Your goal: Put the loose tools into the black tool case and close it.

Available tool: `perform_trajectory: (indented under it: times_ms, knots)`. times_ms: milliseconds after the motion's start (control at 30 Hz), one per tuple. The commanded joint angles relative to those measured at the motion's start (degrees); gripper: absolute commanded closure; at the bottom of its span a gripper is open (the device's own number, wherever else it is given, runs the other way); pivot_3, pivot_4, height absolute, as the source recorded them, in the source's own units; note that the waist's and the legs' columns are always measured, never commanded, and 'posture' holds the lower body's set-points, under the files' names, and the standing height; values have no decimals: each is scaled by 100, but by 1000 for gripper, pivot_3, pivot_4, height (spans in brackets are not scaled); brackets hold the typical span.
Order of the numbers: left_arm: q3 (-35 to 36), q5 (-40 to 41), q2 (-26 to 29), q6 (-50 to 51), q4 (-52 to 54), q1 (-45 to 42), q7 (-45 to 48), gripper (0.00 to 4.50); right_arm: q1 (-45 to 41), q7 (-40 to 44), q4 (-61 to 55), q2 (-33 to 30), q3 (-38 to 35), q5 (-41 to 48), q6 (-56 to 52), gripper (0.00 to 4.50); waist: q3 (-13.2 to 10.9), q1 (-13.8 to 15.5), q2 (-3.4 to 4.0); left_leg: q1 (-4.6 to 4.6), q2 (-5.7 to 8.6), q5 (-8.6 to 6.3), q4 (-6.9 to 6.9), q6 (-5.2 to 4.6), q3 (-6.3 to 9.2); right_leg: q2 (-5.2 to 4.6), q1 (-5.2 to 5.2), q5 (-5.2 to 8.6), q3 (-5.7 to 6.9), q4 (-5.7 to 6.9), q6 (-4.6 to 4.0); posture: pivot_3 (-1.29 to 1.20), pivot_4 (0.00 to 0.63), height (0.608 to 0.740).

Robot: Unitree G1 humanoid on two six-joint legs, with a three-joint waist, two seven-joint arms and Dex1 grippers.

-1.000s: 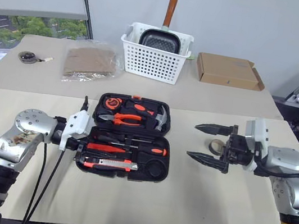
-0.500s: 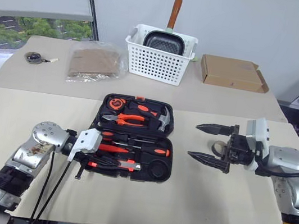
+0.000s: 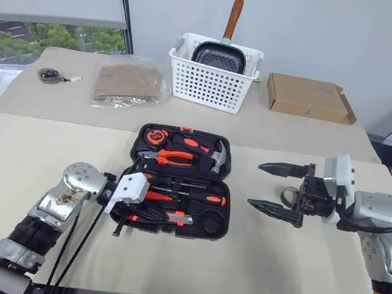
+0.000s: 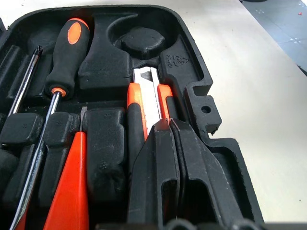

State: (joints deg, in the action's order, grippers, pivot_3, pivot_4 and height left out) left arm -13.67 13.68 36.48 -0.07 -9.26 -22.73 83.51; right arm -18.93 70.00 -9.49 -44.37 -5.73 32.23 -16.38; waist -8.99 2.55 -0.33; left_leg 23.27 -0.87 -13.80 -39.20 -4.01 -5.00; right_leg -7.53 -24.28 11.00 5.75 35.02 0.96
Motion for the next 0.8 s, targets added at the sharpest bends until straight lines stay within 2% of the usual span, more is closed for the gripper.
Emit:
perform_trajectory:
  times_ms: [33,200,367,633,733,800]
  knots:
    - [-207,-232,-71,57,-240,6,-77,4417,-3,-14,-197,-108,-229,65,57,0,1,2,1,0,0,0,0,0,0,0,0,0,-1,0,0,0,150,700]
    - [-292,-319,-52,-37,-425,59,-2,4417,22,-12,-183,-139,-244,49,62,0,6,2,7,-2,0,1,-2,-1,0,-1,2,-2,-2,0,3,0,150,700]
    - [80,56,-137,115,-265,70,-197,4417,273,-95,-36,-302,-293,-208,188,0,10,8,14,-3,0,1,-2,-1,1,-2,2,-2,-2,0,3,0,150,700]
    - [1137,1118,3,1421,1278,168,-1044,4417,560,-715,809,-638,-194,-1346,424,0,3,-39,1,11,-1,2,-3,-3,0,-1,-10,-4,-5,0,7,0,150,700]
    - [1504,1581,147,1975,1874,196,-1269,3770,406,-1038,1119,-659,8,-1763,232,0,2,-80,0,12,-1,2,-2,-4,-2,0,-12,-2,-9,-1,6,0,150,700]
    - [1676,1799,321,2320,2271,309,-1396,2935,258,-1147,1333,-642,144,-1930,60,0,1,-131,0,12,-3,1,-1,-3,-2,3,-12,0,-9,-1,4,0,150,700]
